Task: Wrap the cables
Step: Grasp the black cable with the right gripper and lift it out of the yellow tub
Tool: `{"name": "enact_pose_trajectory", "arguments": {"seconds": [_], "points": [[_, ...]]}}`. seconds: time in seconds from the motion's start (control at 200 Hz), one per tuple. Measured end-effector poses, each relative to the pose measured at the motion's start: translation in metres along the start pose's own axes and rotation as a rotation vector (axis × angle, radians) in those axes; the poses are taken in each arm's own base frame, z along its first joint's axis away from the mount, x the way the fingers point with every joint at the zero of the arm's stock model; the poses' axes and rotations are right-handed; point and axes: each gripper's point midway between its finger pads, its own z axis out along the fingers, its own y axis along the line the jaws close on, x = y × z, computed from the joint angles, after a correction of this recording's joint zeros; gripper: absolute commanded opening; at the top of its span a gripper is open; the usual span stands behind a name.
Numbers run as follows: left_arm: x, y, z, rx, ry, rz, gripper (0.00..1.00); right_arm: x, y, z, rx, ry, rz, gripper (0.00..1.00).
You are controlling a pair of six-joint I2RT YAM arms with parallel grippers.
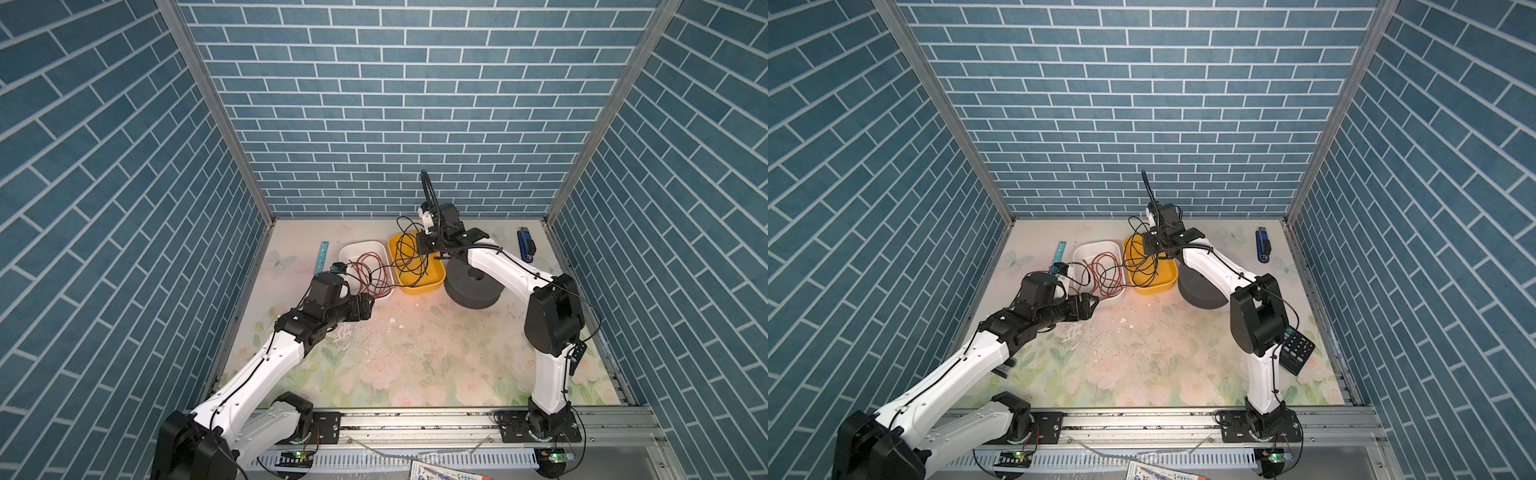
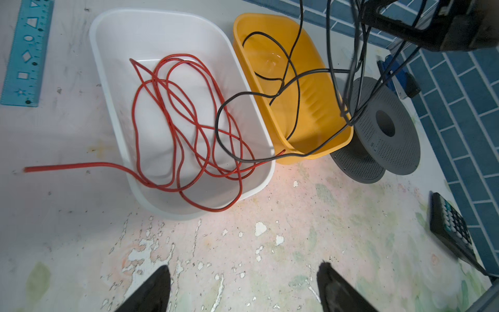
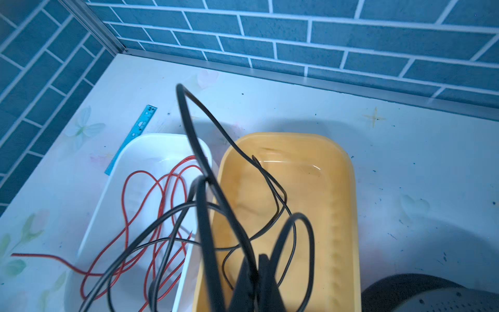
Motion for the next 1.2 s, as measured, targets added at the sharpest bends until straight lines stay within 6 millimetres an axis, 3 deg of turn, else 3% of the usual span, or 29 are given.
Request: {"name": "enact_pose_trajectory", "arguments": {"seconds": [0.165, 0.295, 0.56, 0.71, 0.925, 1.2], "points": [[0.006, -0.002, 0.009, 0.036, 0.005, -0.012, 0.86, -0.002, 0.012, -0.025, -0.062, -0.024, -0.006, 0.0], [-0.003, -0.008, 0.006, 0.059, -0.033, -0.008, 0.88, -0.002, 0.023, -0.051, -0.115, -0.043, -0.019, 0.0], [-0.017, -0.015, 0.001, 0.09, -0.092, -0.013, 0.88, -0.011, 0.039, -0.12, -0.192, -0.128, -0.06, 0.0], [-0.024, -0.029, -0.001, 0.161, -0.114, -0.013, 0.88, -0.01, 0.044, -0.155, -0.217, -0.174, -0.086, 0.0], [-0.025, -0.038, -0.001, 0.211, -0.108, -0.013, 0.87, 0.014, 0.048, -0.185, -0.26, -0.182, -0.133, 0.0], [-0.034, -0.045, -0.004, 0.229, -0.121, -0.008, 0.86, 0.061, 0.057, -0.225, -0.364, -0.173, -0.174, 0.0]]}}
